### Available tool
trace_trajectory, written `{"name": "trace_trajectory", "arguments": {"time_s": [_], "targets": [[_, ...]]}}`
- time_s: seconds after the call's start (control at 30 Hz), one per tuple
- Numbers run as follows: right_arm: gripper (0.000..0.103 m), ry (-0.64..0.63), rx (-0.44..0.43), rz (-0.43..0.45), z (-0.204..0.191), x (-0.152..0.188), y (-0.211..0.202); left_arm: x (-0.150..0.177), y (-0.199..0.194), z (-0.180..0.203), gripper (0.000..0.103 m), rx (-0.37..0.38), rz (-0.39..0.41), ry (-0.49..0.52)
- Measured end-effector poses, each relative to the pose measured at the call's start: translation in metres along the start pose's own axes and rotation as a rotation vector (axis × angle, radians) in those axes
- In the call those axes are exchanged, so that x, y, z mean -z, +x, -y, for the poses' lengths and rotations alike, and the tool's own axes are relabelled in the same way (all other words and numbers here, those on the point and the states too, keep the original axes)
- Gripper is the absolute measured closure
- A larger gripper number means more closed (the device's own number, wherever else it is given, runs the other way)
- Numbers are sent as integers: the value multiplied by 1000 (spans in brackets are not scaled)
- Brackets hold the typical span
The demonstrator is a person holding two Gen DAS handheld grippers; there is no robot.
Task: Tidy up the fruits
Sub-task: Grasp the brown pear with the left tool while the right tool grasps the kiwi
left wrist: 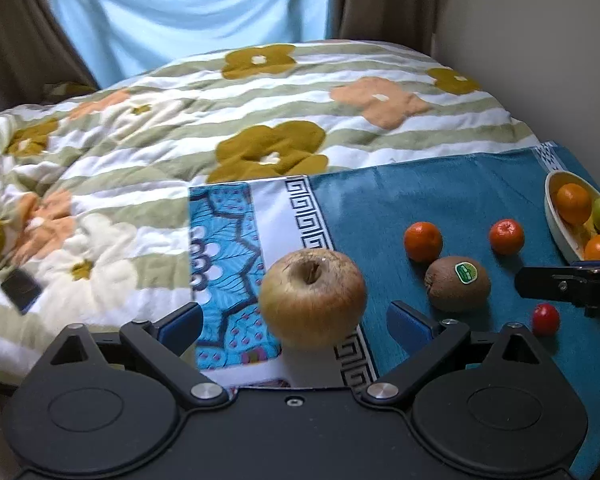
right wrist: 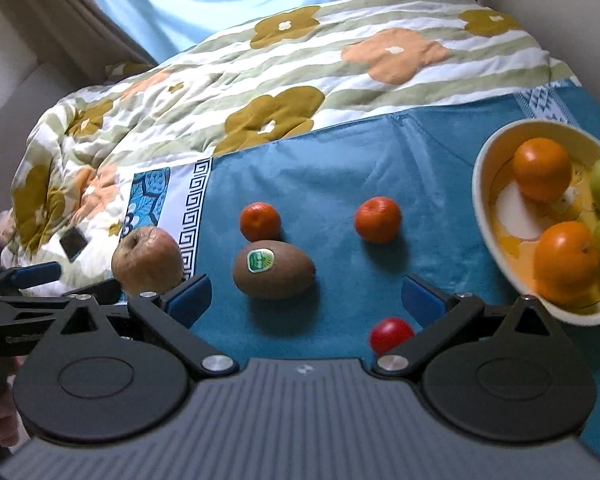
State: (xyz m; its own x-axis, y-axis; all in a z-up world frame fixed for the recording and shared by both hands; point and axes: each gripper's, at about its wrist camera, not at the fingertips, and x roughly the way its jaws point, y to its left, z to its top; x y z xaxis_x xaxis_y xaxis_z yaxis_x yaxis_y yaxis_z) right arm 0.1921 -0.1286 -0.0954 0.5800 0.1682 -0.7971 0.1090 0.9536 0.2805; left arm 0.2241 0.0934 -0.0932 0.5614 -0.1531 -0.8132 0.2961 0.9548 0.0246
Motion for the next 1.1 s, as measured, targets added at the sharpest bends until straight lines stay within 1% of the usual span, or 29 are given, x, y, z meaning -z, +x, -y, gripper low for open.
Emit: {"name": "trace_trajectory", "arguments": {"time_s": [0.07,0.1,0.23,0.33,0.37,0.6,0.73,0.97,1.03,1.1], "targets": [[0,26,6,-6,-1,0,7,-2,11,-1,6,24,-7,9],[0,39,7,-11,-1,0,11,-3,15,0,8,32,-11,15],[0,84,12,-22,0,0,22,-6,31,0,11,56,-35,34],[0,100,16,-33,-2,0,30,-6,38,0,18,71,-48,37],[0,104,18,-36,-2,0,33,-6,40,0,23,74,-49,38],[0,102,32,-58,-9,2,49,-2,38,-3,24,94,-25,44],[0,83,34,-65,-17,2,56,3,35,-1,24,76,-14,70],[0,28,60,-61,-28,2,65,14,27,-3,24,45,-1,65],[5,19,61,-65,-30,2,69,18,25,-4,24,38,5,66],[7,14,64,-68,-33,1,72,20,24,-4,24,33,8,71]]}}
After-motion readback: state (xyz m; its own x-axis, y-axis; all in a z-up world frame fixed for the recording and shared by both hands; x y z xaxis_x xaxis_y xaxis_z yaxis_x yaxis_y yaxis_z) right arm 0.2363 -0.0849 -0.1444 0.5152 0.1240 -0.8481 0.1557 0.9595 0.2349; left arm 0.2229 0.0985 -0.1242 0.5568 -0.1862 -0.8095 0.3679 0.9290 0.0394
